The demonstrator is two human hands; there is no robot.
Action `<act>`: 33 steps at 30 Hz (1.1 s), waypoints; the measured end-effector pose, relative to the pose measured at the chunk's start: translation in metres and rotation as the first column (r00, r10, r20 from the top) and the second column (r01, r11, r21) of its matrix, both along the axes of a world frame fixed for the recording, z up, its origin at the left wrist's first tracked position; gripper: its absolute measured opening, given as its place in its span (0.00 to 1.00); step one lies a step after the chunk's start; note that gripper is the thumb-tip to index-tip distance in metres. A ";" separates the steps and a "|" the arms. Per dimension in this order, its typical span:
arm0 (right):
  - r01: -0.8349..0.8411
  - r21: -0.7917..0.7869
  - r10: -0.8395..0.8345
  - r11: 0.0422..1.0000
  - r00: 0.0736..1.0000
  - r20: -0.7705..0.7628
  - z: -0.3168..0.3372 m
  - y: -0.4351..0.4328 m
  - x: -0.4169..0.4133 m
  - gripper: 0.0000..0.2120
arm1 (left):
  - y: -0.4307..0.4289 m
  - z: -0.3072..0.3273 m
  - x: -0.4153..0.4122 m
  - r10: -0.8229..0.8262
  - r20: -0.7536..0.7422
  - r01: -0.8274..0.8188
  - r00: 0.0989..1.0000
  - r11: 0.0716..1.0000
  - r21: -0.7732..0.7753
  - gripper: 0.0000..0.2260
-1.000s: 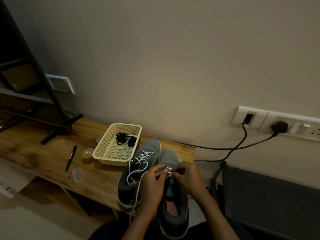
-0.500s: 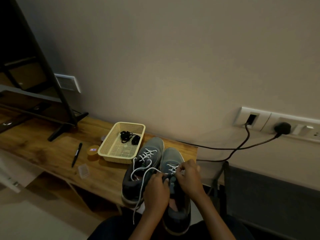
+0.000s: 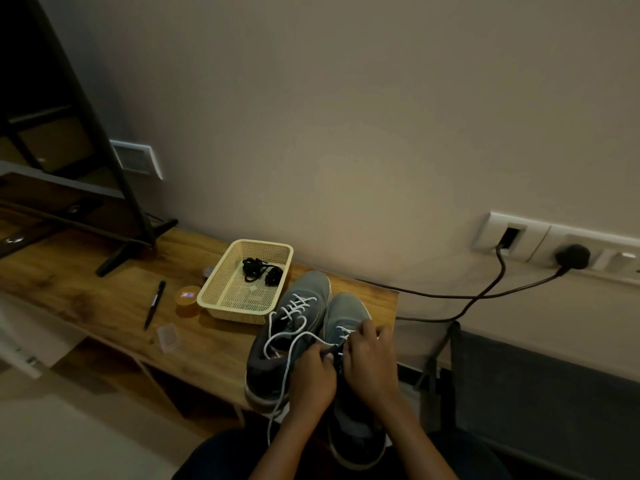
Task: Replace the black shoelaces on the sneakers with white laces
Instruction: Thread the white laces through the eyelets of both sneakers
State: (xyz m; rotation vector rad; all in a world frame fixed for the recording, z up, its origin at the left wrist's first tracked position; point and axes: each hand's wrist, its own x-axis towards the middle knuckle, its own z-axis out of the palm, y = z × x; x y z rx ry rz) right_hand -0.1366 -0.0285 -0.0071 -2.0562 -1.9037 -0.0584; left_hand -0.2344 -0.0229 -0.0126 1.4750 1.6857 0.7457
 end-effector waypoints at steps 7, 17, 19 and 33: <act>0.071 0.003 -0.071 0.997 0.997 -0.022 0.003 -0.006 -0.011 0.12 | -0.003 0.001 -0.002 -0.016 0.030 0.015 0.999 0.999 0.043 0.09; 0.112 -0.042 -0.118 0.993 0.971 -0.210 -0.002 -0.007 -0.010 0.05 | -0.008 0.003 -0.007 -0.083 0.037 0.078 0.996 0.990 0.119 0.11; 0.088 -0.040 -0.095 0.995 0.965 -0.242 0.002 -0.007 -0.006 0.06 | -0.006 0.003 -0.008 -0.080 0.033 0.076 0.996 0.991 0.111 0.11; -0.021 -0.053 0.008 0.998 0.973 -0.231 0.010 -0.004 0.005 0.07 | 0.003 -0.005 -0.006 -0.169 -0.050 0.172 0.984 0.982 0.072 0.13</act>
